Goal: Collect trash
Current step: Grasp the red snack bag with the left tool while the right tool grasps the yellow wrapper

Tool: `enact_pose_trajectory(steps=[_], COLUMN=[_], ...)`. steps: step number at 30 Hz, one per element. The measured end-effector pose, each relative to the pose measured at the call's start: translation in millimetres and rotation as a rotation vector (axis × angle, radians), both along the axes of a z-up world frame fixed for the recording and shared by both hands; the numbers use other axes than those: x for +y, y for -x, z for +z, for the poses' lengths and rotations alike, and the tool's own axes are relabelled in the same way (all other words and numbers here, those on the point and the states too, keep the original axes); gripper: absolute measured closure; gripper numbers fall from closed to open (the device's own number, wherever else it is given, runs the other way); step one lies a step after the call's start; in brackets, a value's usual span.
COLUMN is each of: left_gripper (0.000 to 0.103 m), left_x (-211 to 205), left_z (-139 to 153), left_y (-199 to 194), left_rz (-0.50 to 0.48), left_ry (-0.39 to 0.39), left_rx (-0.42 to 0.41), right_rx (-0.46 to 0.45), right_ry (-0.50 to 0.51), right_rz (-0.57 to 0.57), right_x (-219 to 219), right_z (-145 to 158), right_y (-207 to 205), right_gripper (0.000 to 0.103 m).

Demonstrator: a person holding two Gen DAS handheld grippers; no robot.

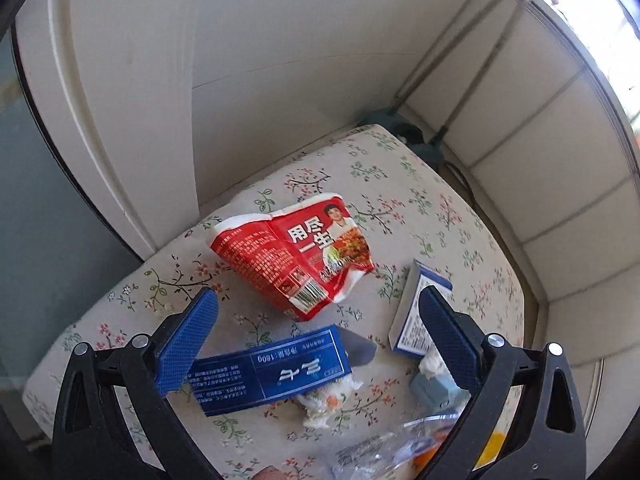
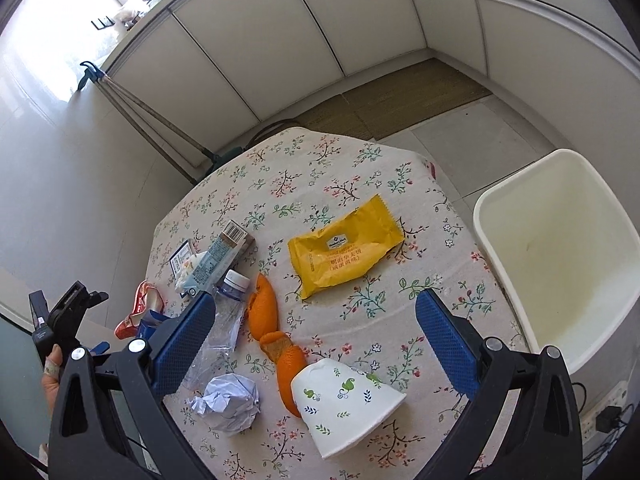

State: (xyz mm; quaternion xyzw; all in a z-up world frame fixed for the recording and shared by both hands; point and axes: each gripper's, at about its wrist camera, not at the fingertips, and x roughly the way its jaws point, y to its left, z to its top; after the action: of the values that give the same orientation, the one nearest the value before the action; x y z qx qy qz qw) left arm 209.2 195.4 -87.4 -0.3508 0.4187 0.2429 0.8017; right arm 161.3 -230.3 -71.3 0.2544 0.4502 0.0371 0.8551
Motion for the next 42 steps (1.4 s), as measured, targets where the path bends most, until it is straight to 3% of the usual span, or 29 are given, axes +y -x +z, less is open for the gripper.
enact_pose_trajectory(steps=[5, 8, 10, 16, 25, 30, 35, 42], left_gripper=[0.009, 0.019, 0.034, 0.065, 0.067, 0.067, 0.067, 0.067], left_x=[23.8, 33.3, 36.2, 39.3, 16.2, 1.2, -32.4, -81.6], left_z=[-25.6, -40.9, -48.8, -63.4, -26.0, 2.5, 28.7, 33.0], left_y=[-17.2, -24.7, -28.0, -27.9, -13.0, -0.2, 19.9, 33.7], left_rz=[0.126, 0.152, 0.143, 0.09, -0.099, -0.171, -0.298, -0.475], left_ry=[0.068, 0.102, 0.129, 0.223, 0.069, 0.09, 0.144, 0.186], left_rx=[0.043, 0.066, 0.065, 0.038, -0.053, -0.151, -0.243, -0.266], right_rx=[0.004, 0.018, 0.038, 0.109, 0.225, 0.301, 0.31, 0.304], right_ry=[0.002, -0.009, -0.027, -0.08, -0.154, -0.234, -0.283, -0.359], right_rz=[0.025, 0.017, 0.008, -0.035, -0.086, -0.105, -0.113, -0.1], right_x=[-4.1, -8.7, -12.7, -27.8, -51.1, -64.1, -66.8, -49.1], right_z=[-1.8, -5.0, -9.9, -28.5, -61.8, -87.7, -101.8, -117.8], right_y=[-7.8, -12.9, -17.1, -28.6, -48.8, -66.3, -80.5, -92.8], right_gripper=[0.005, 0.005, 0.005, 0.005, 0.005, 0.005, 0.006, 0.014])
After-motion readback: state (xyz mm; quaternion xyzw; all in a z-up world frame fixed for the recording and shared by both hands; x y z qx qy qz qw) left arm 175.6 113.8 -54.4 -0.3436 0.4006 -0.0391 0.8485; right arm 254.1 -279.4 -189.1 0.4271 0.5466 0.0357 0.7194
